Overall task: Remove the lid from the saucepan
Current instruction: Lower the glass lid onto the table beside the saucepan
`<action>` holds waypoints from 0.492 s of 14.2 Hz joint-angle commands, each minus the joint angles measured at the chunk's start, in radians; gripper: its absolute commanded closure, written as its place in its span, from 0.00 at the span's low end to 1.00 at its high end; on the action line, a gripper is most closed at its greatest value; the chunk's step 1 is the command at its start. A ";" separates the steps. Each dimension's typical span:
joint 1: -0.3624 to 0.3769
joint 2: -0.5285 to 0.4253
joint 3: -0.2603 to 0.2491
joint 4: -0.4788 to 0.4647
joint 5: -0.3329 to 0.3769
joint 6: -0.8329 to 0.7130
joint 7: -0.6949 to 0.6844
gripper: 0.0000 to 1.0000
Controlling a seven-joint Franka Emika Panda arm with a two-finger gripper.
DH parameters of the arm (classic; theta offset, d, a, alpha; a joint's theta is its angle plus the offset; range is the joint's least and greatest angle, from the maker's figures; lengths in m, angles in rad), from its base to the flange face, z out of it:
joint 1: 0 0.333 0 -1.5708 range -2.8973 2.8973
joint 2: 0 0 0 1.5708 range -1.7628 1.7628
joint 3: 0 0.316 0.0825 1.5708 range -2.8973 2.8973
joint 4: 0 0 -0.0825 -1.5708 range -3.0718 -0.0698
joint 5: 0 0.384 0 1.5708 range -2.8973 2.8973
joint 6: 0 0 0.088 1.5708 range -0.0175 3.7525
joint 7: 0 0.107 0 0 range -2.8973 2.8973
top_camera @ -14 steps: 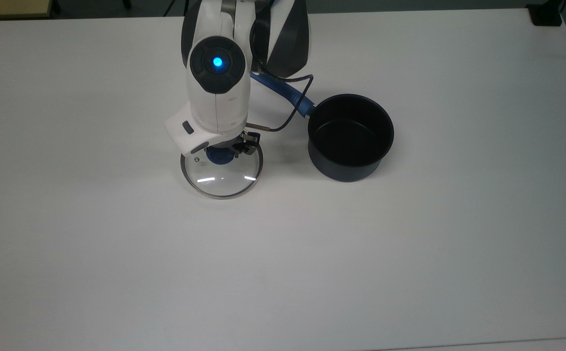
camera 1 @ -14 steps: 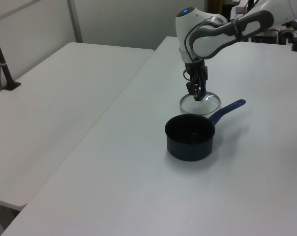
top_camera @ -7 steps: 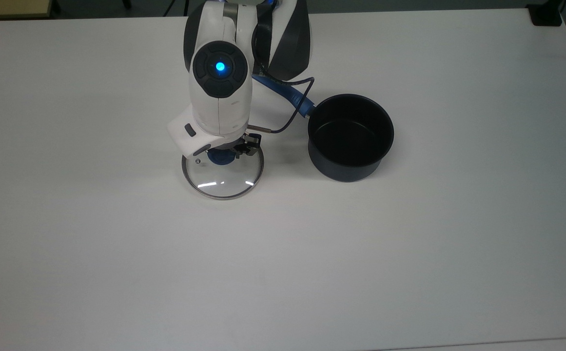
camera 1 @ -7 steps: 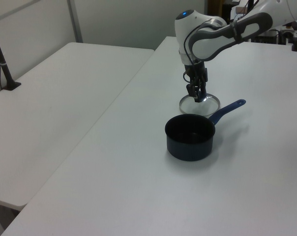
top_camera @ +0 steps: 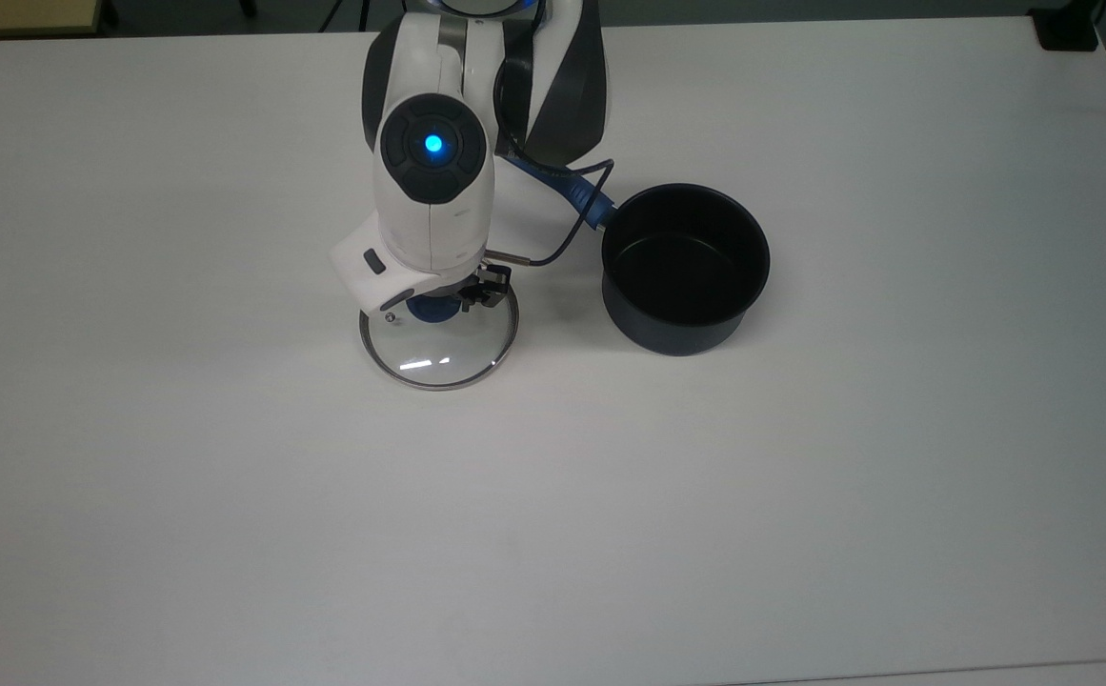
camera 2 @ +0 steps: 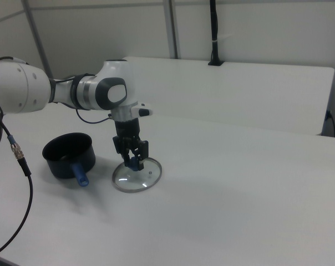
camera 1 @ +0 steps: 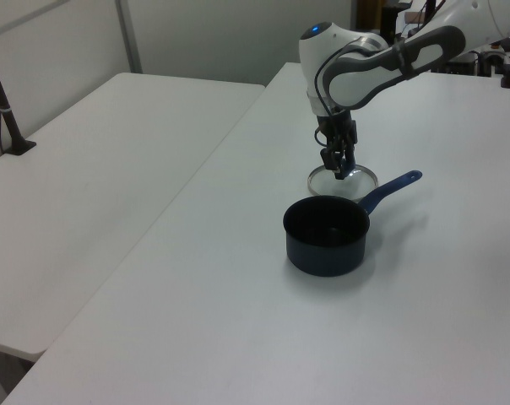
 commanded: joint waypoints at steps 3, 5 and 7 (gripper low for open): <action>0.011 -0.010 -0.010 0.001 0.023 0.005 -0.017 0.00; 0.019 -0.038 -0.015 0.012 0.023 -0.002 -0.008 0.00; 0.031 -0.096 -0.006 0.041 0.034 -0.089 0.001 0.00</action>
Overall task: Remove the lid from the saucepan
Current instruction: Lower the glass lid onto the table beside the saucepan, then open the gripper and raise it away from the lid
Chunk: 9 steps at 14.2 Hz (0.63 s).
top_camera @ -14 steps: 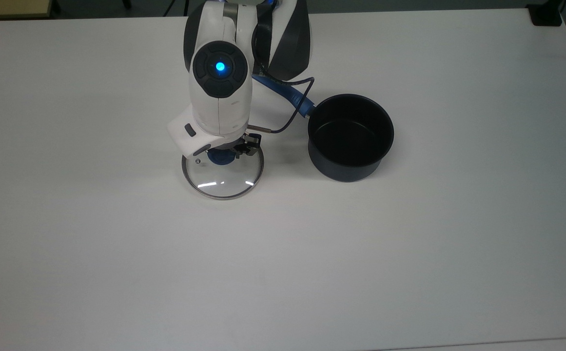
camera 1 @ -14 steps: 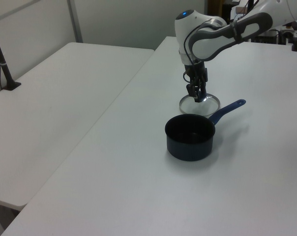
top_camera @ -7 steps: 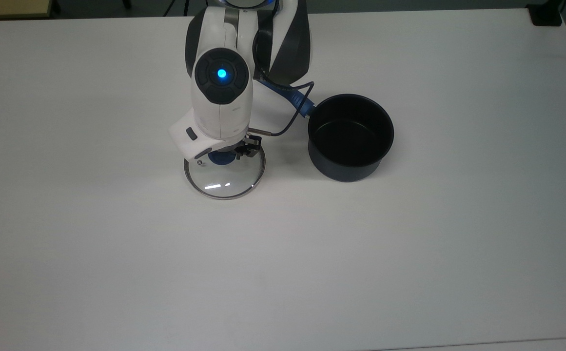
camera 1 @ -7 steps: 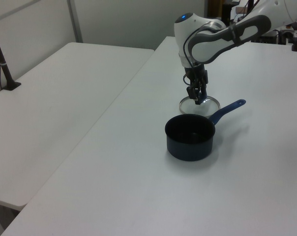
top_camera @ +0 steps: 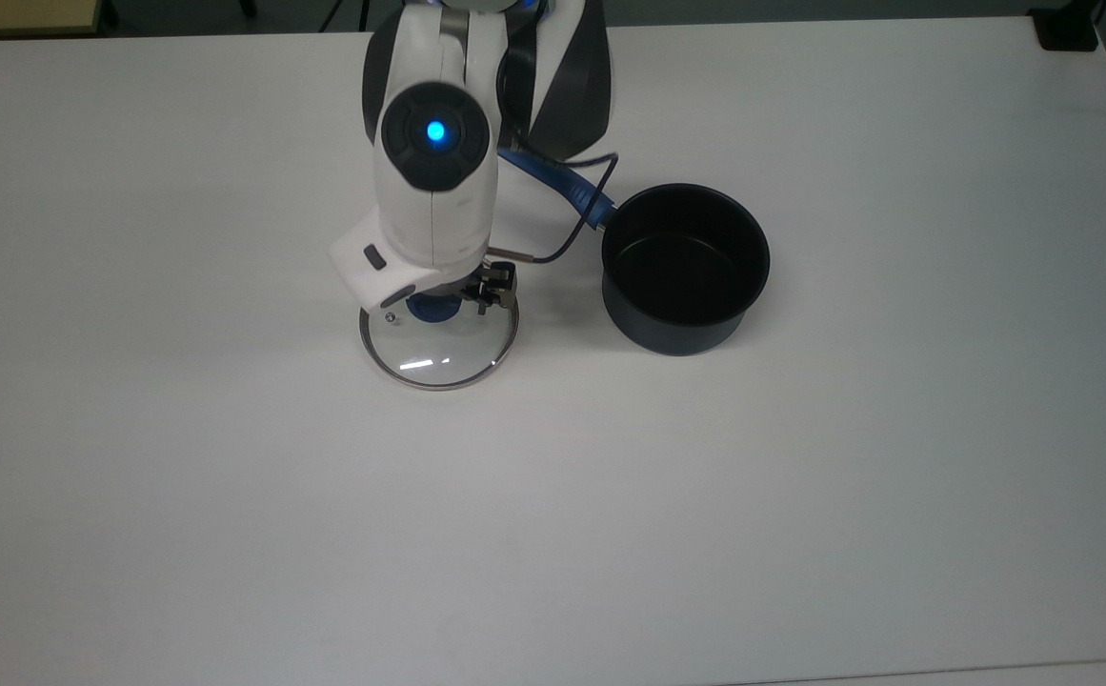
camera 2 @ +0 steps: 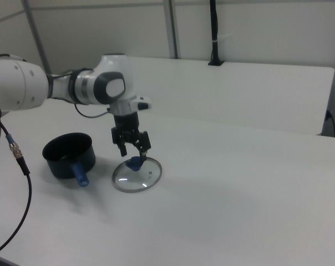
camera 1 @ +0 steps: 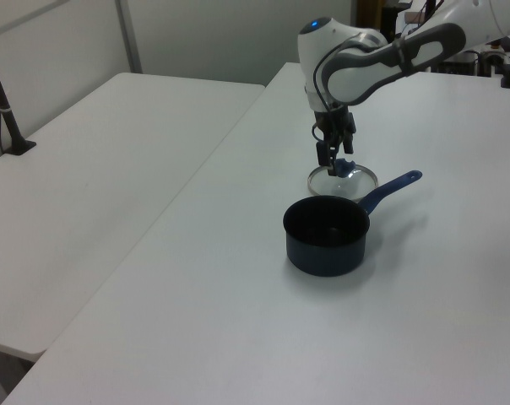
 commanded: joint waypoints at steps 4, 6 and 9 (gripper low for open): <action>0.025 -0.196 0.013 0.014 0.029 -0.170 0.035 0.00; -0.030 -0.266 0.066 0.013 0.022 -0.216 0.038 0.00; -0.144 -0.371 0.227 -0.015 -0.088 -0.299 0.043 0.00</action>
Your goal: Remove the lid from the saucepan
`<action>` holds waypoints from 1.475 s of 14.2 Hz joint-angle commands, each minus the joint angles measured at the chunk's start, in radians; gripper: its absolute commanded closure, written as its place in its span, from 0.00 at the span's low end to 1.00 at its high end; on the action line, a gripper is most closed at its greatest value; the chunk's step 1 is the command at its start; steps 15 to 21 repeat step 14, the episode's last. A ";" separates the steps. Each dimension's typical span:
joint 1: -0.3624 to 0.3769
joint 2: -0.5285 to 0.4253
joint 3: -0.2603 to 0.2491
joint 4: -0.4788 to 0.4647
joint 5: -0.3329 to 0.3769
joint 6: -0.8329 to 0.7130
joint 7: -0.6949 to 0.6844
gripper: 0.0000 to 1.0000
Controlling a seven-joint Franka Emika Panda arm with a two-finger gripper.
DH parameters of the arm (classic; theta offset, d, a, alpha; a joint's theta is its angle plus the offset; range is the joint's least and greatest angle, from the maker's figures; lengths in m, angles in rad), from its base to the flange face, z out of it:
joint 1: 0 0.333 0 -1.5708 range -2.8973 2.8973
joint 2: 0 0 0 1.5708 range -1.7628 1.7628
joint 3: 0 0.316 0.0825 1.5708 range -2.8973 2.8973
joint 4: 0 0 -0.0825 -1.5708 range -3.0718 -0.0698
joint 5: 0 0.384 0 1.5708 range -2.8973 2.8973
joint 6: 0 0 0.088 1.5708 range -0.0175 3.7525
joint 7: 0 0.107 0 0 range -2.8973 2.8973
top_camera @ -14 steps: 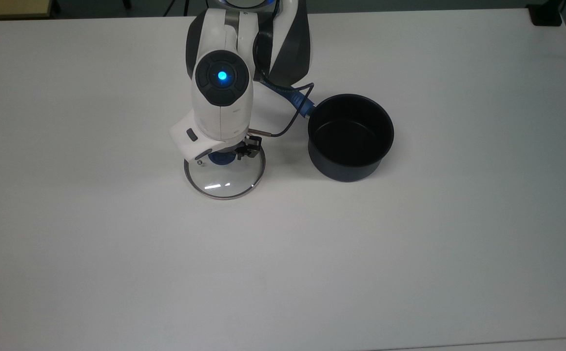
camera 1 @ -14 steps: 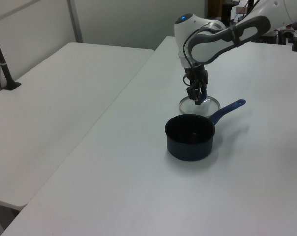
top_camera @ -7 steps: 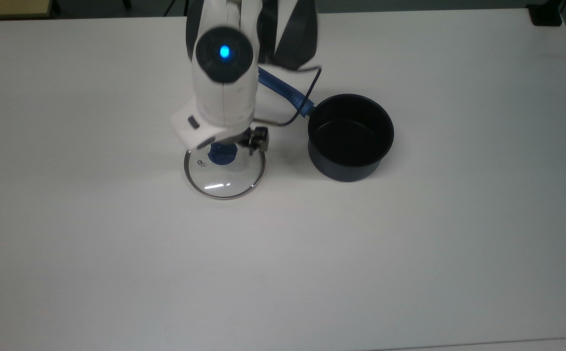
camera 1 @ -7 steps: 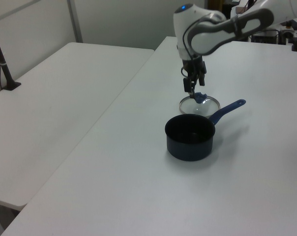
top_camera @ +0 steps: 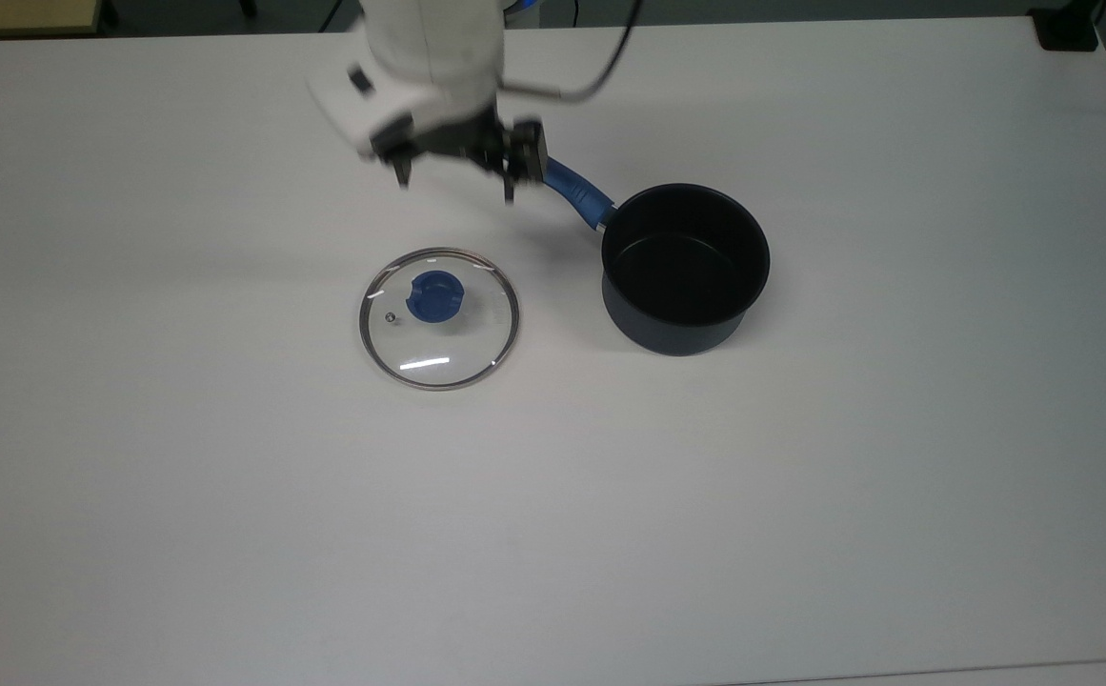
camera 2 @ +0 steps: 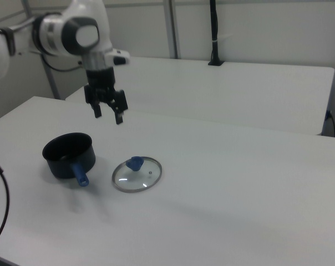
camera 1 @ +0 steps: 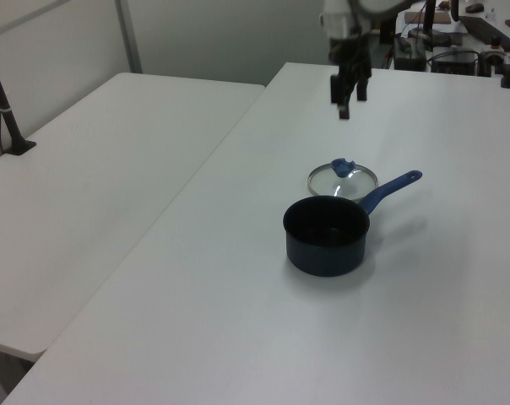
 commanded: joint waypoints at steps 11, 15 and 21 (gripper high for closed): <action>-0.235 -0.231 0.220 -0.139 -0.116 -0.048 0.026 0.00; -0.237 -0.234 0.224 -0.139 -0.116 -0.048 0.015 0.00; -0.237 -0.234 0.224 -0.139 -0.116 -0.048 0.015 0.00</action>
